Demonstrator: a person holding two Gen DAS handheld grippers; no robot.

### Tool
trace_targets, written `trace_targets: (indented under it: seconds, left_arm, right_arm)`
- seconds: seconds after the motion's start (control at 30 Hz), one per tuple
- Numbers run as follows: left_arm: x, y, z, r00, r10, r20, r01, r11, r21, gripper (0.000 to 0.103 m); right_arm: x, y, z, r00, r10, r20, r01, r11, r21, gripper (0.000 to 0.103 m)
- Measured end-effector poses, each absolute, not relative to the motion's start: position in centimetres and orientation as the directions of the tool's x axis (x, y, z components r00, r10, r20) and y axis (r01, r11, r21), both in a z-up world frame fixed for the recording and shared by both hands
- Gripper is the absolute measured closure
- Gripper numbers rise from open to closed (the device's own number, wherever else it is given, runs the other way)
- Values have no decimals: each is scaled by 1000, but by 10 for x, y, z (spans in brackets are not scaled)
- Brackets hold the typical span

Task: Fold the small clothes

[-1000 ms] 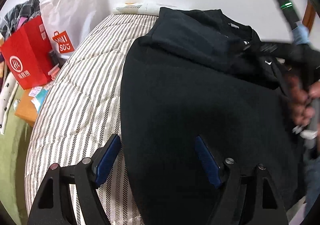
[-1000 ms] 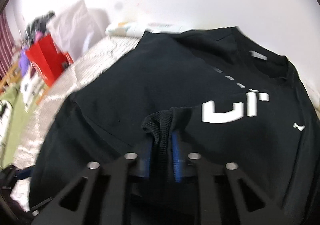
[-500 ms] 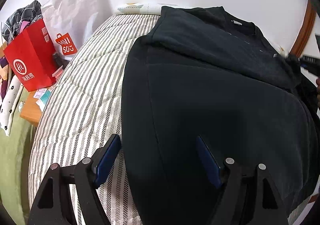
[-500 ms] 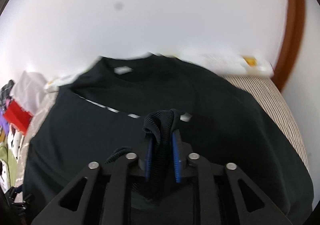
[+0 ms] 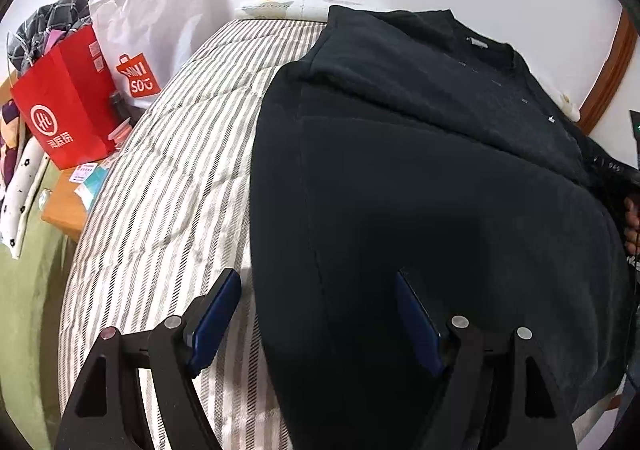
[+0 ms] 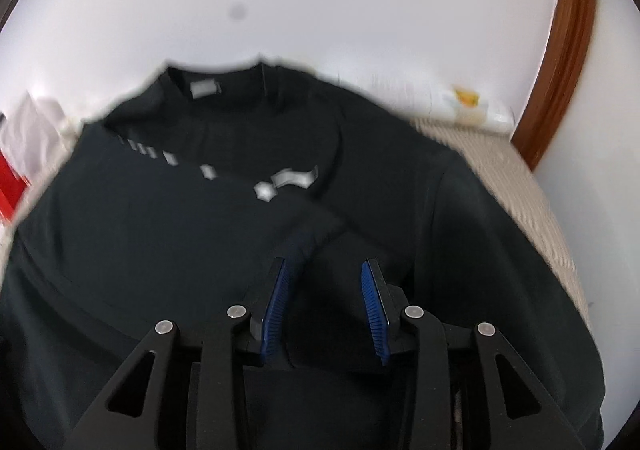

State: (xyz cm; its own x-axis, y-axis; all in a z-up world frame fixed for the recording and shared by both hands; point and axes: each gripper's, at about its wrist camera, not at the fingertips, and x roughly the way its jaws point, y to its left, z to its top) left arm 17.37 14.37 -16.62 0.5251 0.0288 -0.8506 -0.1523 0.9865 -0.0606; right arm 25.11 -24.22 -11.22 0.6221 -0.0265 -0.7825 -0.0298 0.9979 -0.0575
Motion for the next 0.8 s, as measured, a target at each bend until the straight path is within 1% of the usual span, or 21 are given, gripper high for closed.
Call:
trace_targets:
  seconds: [0.07, 0.17, 0.3, 0.4, 0.43, 0.47, 0.5, 0.57, 0.73, 0.8]
  left_arm:
    - [170, 143, -167, 517, 44, -855, -153, 987, -42, 27]
    - [166, 143, -163, 516, 47, -855, -155, 987, -40, 27]
    - [156, 143, -156, 535, 35, -844, -144, 988, -51, 27]
    - [148, 141, -157, 525, 54, -849, -139, 990, -22, 27]
    - [145, 141, -159, 520, 59, -852, -137, 990, -15, 27]
    - [140, 141, -161, 513, 59, -856, -135, 991, -12, 27]
    - [135, 142, -164, 507, 56, -860, -131, 991, -13, 27]
    - [125, 143, -165, 514, 55, -856, -126, 992, -12, 27]
    - [103, 148, -164, 508, 68, -859, -138, 990, -3, 27]
    - [95, 149, -160, 527, 37, -849, -128, 991, -36, 28]
  right_arm:
    - [255, -245, -127, 580, -74, -811, 1, 996, -90, 66]
    - [243, -251, -122, 583, -59, -810, 17, 998, -61, 66]
    - [206, -260, -89, 657, -34, -753, 10, 999, -37, 64]
    - [177, -278, -73, 679, -54, -732, 36, 999, -41, 57]
    - [163, -288, -69, 690, -75, -720, 53, 997, -53, 54]
    - [154, -297, -66, 695, -94, -713, 71, 996, -62, 48]
    - [144, -306, -65, 697, -118, -707, 93, 993, -74, 46]
    - [123, -326, -65, 693, -167, -702, 142, 985, -95, 46]
    - [84, -372, -80, 644, -240, -727, 232, 966, -113, 46]
    - [73, -383, -88, 627, -264, -732, 255, 959, -128, 46]
